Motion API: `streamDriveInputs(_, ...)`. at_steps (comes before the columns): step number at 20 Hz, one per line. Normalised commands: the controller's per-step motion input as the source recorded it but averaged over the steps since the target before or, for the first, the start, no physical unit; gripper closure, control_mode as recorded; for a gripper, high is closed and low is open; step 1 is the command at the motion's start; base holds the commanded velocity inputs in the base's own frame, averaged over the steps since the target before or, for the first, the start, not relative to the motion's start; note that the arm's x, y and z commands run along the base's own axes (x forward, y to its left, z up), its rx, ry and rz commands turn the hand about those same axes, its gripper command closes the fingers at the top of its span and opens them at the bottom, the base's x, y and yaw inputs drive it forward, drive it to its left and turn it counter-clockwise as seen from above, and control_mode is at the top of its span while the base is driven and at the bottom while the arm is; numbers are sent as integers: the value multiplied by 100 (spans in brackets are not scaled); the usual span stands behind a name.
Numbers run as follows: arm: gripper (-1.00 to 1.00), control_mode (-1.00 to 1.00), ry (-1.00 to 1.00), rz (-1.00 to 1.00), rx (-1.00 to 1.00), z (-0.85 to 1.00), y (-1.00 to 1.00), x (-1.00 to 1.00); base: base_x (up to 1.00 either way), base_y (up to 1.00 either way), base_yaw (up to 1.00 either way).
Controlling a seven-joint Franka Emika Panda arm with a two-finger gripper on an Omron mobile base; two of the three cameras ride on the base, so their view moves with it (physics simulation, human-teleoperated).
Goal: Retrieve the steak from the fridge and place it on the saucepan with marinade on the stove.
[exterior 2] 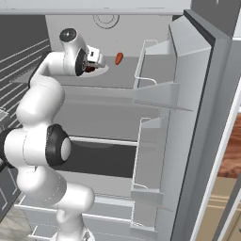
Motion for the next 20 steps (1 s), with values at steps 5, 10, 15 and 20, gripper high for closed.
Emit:
streamDriveInputs(5, 100, -100, 0, 0, 0, 0, 0, 0, 0, 0, 0)
streamDriveInputs(10, 100, -100, 0, 0, 0, 0, 0, 0, 0, 0, 0)
streamDriveInputs(15, 100, -100, 0, 0, 0, 0, -2, -2, 0, 0, 0)
streamDriveInputs(20, 100, -100, -5, 2, 0, 3, -1, -48, 0, 0, 0)
